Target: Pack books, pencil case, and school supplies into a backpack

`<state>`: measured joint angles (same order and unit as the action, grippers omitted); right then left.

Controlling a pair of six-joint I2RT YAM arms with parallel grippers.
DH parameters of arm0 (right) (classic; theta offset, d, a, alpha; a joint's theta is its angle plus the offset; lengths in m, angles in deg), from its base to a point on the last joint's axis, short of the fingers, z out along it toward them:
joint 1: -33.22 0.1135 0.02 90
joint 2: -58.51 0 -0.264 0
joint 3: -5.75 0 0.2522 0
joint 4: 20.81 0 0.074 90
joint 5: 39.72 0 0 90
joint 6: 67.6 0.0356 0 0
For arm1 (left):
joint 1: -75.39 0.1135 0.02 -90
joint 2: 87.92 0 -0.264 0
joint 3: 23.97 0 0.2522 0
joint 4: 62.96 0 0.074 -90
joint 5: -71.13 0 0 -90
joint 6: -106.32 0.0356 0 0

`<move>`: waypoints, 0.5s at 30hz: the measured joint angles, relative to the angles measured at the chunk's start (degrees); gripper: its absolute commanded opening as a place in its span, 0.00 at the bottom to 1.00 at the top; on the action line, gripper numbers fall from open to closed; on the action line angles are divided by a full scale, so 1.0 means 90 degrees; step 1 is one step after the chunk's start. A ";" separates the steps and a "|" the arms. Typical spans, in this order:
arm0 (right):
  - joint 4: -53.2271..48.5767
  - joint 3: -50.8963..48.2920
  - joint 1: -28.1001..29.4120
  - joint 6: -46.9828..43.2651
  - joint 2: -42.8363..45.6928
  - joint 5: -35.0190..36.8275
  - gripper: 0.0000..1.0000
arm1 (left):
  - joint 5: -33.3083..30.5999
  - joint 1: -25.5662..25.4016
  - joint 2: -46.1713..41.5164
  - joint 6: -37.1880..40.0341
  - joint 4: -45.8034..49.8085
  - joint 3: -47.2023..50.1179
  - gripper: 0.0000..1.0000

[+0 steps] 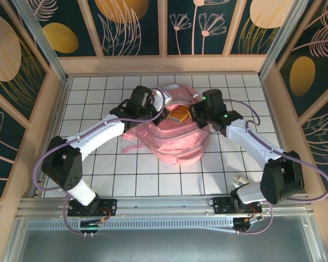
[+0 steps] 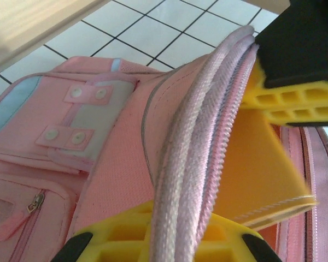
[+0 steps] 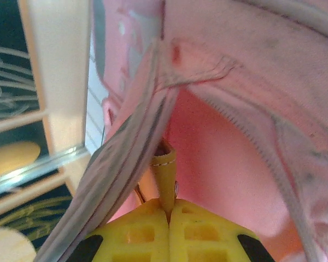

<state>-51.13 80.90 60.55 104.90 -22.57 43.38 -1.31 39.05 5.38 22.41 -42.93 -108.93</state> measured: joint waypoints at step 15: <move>-0.0588 0.1263 0.1056 0.1812 -0.1610 0.2310 0.71 | -0.0182 0.0000 0.0138 -0.1372 -0.0617 0.0080 0.00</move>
<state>-56.42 92.26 70.06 121.21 -37.06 64.17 -2.95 39.05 6.63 10.06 -48.48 -108.21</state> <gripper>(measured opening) 0.482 0.101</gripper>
